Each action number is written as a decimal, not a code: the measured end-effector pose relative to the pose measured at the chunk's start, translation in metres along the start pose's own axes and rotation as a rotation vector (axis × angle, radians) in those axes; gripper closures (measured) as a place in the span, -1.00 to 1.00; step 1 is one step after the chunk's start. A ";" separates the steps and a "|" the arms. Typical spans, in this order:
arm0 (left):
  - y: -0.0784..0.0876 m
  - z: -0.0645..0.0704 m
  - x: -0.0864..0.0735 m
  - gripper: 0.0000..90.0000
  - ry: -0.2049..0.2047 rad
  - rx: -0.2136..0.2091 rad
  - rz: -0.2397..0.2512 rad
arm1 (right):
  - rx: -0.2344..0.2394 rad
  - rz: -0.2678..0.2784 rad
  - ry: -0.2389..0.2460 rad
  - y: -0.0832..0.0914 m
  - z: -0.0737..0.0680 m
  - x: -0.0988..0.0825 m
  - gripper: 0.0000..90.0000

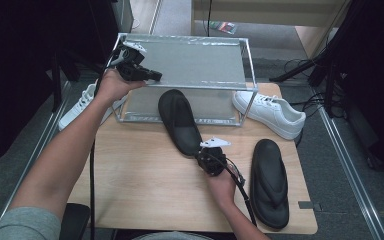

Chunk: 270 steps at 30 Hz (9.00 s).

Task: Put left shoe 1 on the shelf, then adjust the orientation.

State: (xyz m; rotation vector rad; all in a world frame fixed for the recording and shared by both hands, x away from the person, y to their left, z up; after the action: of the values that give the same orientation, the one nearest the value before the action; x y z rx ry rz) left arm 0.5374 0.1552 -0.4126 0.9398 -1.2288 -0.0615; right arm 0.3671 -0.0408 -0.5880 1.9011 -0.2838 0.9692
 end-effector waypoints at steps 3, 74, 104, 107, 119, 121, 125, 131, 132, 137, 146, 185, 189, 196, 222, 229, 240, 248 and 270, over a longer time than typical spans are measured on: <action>0.000 0.000 0.000 0.99 -0.001 -0.002 -0.001 | 0.001 -0.003 0.001 -0.006 -0.001 0.005 1.00; 0.021 0.017 0.016 0.15 0.062 -0.020 0.013 | 0.252 0.015 0.152 0.009 -0.036 0.073 0.42; 0.055 0.105 -0.050 -0.18 0.077 -0.103 0.048 | 0.298 0.049 0.156 0.096 0.004 0.058 0.18; 0.050 0.112 -0.062 -0.18 0.075 -0.096 0.045 | 0.292 0.039 0.155 0.097 0.006 0.055 0.17; 0.039 0.141 -0.101 -0.17 0.087 -0.129 0.050 | 0.298 0.035 0.124 0.109 0.014 0.045 0.18; 0.036 0.146 -0.106 -0.17 0.088 -0.137 0.050 | 0.292 0.038 0.128 0.111 0.015 0.044 0.16; 0.029 0.153 -0.115 -0.17 0.086 -0.134 0.042 | 0.262 0.038 0.144 0.112 0.022 0.041 0.16; 0.018 0.163 -0.125 -0.15 0.060 -0.177 0.023 | 0.238 0.025 0.122 0.123 0.034 0.030 0.22; 0.016 0.163 -0.126 -0.15 0.059 -0.174 0.020 | 0.227 0.019 0.124 0.125 0.037 0.025 0.22; 0.008 0.166 -0.127 -0.15 0.059 -0.187 0.012 | 0.195 0.007 0.136 0.133 0.048 0.011 0.22; 0.001 0.167 -0.122 -0.14 0.035 -0.189 0.015 | 0.108 0.005 0.098 0.139 0.072 -0.001 0.32; -0.009 0.152 -0.115 -0.11 0.033 -0.230 0.051 | -0.059 -0.162 -0.258 0.136 0.128 -0.043 0.73; -0.010 0.152 -0.116 -0.10 0.013 -0.209 0.043 | -0.026 -0.183 -0.255 0.136 0.121 -0.043 0.86; -0.010 0.150 -0.117 -0.10 0.012 -0.199 0.035 | 0.018 -0.163 -0.226 0.135 0.100 -0.034 0.86; 0.013 0.156 -0.132 -0.11 0.030 -0.140 0.041 | 0.226 -0.141 0.021 0.105 0.008 0.021 0.85; 0.022 0.156 -0.139 -0.11 0.054 -0.122 0.053 | 0.269 -0.166 0.098 0.087 -0.018 0.028 0.85; 0.029 0.153 -0.146 -0.10 0.066 -0.098 0.062 | 0.328 -0.209 0.195 0.048 -0.059 0.028 0.84; 0.021 0.156 -0.148 -0.11 0.068 -0.114 0.046 | 0.338 -0.252 0.201 0.024 -0.066 0.017 0.84; 0.005 0.159 -0.145 0.90 0.022 -0.200 0.029 | 0.341 -0.111 0.154 0.058 -0.051 0.026 0.93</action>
State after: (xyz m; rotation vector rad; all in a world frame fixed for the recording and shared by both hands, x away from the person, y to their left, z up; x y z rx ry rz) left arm 0.3495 0.1409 -0.5174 0.7473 -1.1923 -0.1480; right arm 0.3263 -0.0238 -0.5198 2.1069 0.0832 1.1364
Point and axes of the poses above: each handheld gripper's, and its own axes: y roughly backward along the jaws, x roughly out of its top, z roughly to its right, the point moved 8 cm from there along -y, roughly forward along the jaws, and after that the axes turned 7 degrees about -y, right-handed, at the moved point
